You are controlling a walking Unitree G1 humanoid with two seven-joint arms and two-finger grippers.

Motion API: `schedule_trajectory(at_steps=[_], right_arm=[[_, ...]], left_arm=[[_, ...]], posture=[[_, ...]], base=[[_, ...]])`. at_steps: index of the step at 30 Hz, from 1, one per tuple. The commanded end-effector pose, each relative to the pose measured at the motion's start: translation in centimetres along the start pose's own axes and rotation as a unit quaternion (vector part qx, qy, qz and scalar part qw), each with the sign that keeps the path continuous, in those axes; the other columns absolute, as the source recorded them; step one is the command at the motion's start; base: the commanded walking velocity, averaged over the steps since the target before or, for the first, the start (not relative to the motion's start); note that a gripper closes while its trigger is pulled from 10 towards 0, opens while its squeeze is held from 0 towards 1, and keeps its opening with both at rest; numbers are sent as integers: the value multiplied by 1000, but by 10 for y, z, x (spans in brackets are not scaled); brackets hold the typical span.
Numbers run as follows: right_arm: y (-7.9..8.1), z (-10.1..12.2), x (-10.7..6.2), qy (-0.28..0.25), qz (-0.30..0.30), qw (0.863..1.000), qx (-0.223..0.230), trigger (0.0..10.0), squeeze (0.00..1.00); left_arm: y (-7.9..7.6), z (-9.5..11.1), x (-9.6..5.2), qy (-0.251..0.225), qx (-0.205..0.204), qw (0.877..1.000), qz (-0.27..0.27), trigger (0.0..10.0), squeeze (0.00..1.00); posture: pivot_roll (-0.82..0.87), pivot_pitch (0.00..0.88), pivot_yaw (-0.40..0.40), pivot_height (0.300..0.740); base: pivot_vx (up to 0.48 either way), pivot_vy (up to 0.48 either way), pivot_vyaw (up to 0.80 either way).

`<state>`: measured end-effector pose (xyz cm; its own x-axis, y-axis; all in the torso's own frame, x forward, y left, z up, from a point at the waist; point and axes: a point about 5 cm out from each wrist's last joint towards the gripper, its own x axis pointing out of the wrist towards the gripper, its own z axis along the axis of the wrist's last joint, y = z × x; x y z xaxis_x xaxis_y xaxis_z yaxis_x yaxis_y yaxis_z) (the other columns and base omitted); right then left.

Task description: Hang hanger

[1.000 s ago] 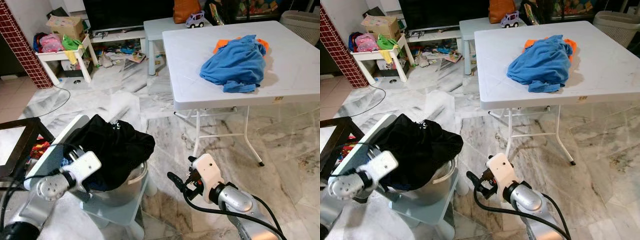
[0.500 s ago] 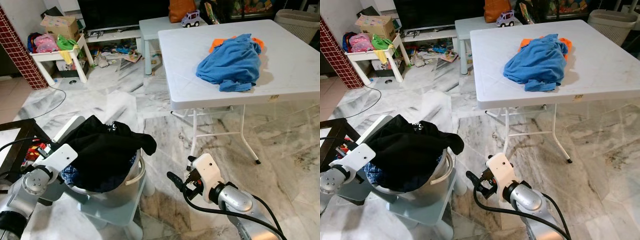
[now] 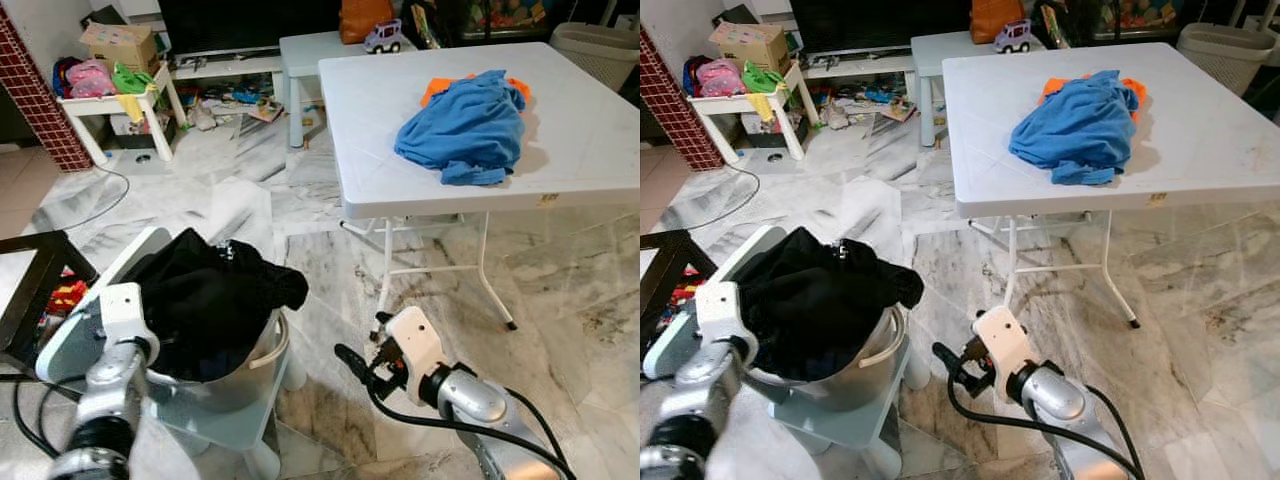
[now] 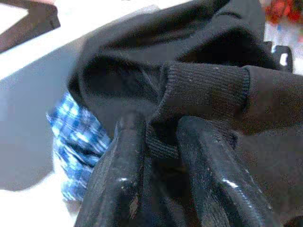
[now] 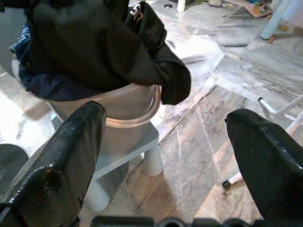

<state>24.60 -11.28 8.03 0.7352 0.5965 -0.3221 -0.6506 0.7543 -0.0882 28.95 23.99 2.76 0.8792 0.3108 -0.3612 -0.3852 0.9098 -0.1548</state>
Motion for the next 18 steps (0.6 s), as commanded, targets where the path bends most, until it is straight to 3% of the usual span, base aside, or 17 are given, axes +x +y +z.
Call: schedule_trajectory(at_steps=[1, 6, 13, 15, 17, 18], right_arm=[[1, 2, 1, -1, 7, 1000, -4, 10000, 0], [2, 2, 2, 0, 10, 1000, -5, 10000, 0], [3, 2, 4, 1, 15, 1000, -7, 10000, 0], [2, 1, 4, 1, 16, 1000, -8, 10000, 0], [2, 1, 4, 1, 16, 1000, -8, 10000, 0], [1, 1, 5, 2, 18, 1000, -9, 10000, 0]], left_arm=[[5, 5, -5, -23, -19, 999, 23, 10000, 1000], [-9, -7, -22, -30, -26, 999, 9, 10000, 1000], [-10, -30, -49, -17, -22, 1000, 9, 10000, 1000], [-7, -38, -62, -3, -39, 999, 9, 10000, 1000], [-7, -39, -66, -3, -45, 999, 7, 10000, 1000], [-10, -36, -72, -11, -69, 998, -1, 10000, 1000]], posture=[[-161, 44, 43, 740], [-153, 43, 41, 740], [-144, 40, 37, 740], [-135, 38, 33, 740], [-135, 38, 33, 740], [-126, 38, 29, 740]], base=[[0, 0, 0], [0, 0, 0], [0, 0, 0], [0, 0, 0], [0, 0, 0], [0, 0, 0]])
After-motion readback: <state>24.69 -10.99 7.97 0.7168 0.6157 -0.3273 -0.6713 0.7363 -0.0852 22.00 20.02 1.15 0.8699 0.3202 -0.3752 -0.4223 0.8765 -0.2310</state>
